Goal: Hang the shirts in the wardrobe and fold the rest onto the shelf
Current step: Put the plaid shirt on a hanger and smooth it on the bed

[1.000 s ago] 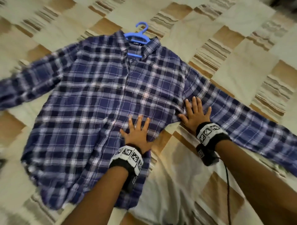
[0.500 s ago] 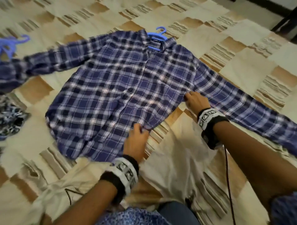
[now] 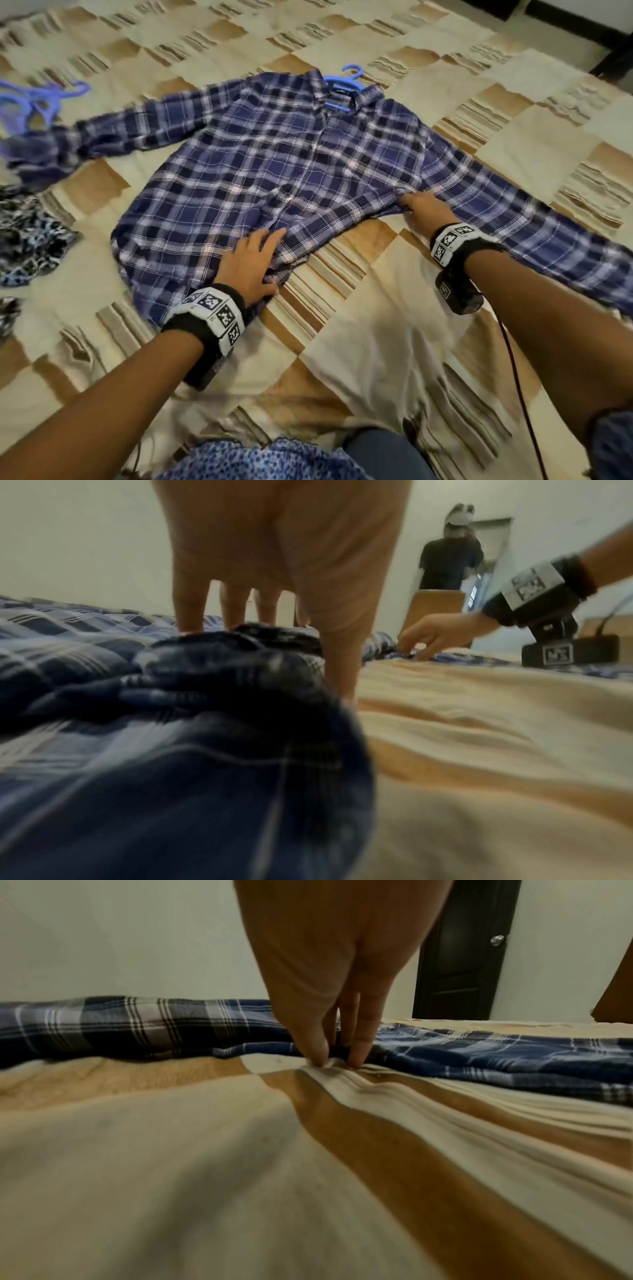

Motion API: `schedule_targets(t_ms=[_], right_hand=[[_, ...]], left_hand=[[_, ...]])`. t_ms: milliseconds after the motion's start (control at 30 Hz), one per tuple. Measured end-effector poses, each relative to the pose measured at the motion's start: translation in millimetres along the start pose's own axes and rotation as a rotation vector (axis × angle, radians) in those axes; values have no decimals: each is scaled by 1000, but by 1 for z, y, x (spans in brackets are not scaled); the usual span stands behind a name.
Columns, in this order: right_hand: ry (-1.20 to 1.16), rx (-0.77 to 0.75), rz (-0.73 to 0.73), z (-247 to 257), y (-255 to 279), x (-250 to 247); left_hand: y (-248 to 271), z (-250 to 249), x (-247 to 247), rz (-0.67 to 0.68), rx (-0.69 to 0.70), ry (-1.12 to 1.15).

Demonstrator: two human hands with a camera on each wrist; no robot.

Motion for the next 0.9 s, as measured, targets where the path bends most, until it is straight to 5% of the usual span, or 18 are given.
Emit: schedule_targets(t_ms=[133,233,333,433,500,700,800,900], right_hand=[[56,-5,-31,7,-10,-4],[62,14,23,7,-18,-6],[-25,14,-2,-2,-20,-16],[-72,-1,-47,-13,-13,-27],[-69,-21,-55,-16,-5,-34],[-36,-18,18,-20,12,-47],[-7,44,71,-28,19,-38],[-138,109,-34,-30,40,-38]], left_hand=[[-12,-34,-20,-266,333,-228],[-14,-49,-20,-258,484,-314],[-17,-23,-34,-252,265,-62],[-7,12,-51,-424,24,234],[0,18,-56,-458,4,444],[15,-14,-74,-357,188,704],[28,-78,-56,-136,392,574],[33,-116,-34,-55,418,336]])
Point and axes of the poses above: each hand's wrist, its own y-axis away from the middle knuckle, its own x-axis out of the palm, z = x × y, the point moved 9 cm from there along -y, towards the middle knuckle, and after that the axes turned 11 degrees about x, right-handed, at the moved point
